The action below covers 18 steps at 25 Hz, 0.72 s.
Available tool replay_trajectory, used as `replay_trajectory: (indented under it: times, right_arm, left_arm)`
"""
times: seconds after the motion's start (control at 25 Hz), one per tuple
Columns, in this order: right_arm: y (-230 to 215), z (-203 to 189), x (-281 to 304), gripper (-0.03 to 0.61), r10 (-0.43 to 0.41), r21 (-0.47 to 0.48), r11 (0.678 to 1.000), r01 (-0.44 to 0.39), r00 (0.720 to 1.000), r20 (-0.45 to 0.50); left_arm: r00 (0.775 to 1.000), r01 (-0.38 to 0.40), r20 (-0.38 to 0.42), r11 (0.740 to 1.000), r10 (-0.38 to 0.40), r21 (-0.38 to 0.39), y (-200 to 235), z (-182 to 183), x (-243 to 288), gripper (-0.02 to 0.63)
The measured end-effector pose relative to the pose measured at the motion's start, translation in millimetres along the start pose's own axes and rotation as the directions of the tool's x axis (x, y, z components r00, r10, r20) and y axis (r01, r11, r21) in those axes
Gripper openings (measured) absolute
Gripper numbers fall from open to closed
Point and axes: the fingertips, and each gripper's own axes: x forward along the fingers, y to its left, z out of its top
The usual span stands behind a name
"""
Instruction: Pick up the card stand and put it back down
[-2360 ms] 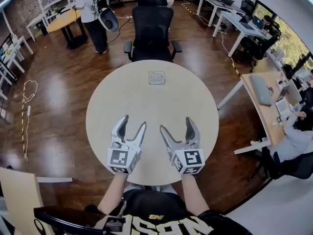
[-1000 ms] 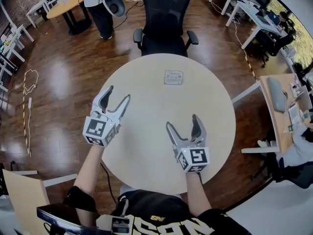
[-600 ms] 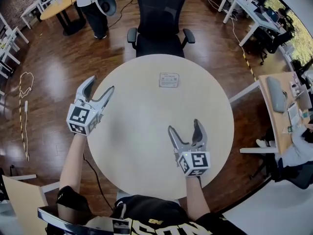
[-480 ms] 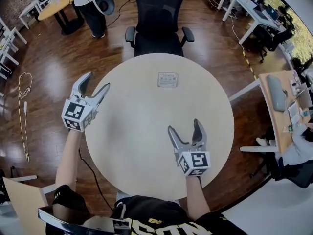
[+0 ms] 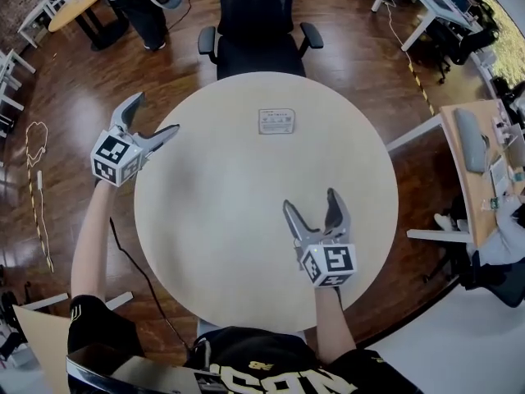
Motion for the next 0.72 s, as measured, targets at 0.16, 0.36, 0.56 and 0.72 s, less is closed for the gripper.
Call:
replay_trajectory:
  times: [0.16, 0.36, 0.56, 0.72]
  right_arm:
    - [-2.8, -12.2, 7.1, 0.448, 0.005, 0.013, 1.0, -0.004, 1.0, -0.026]
    - [-0.4, -26.4, 17.9, 0.448, 0.026, 0.02, 0.999, -0.025, 0.998, -0.052]
    - [-4.1, -34.3, 28.6, 0.448, 0.038, 0.022, 0.999, -0.037, 0.997, -0.062]
    - [-10.7, -41.6, 38.9, 0.448, 0.038, 0.022, 0.999, -0.036, 0.996, -0.077]
  left_arm:
    - [0.997, 0.062, -0.045, 0.997, -0.06, 0.039, 7.3, -13.6, 27.1, 0.569]
    - [0.986, 0.151, -0.083, 0.988, -0.148, 0.034, 8.9, -29.4, 64.0, 0.611]
    - [0.957, 0.239, -0.16, 0.97, -0.241, -0.031, -6.3, -59.6, 102.4, 0.609]
    - [0.946, 0.281, -0.143, 0.955, -0.292, -0.092, -22.8, -76.2, 132.6, 0.6]
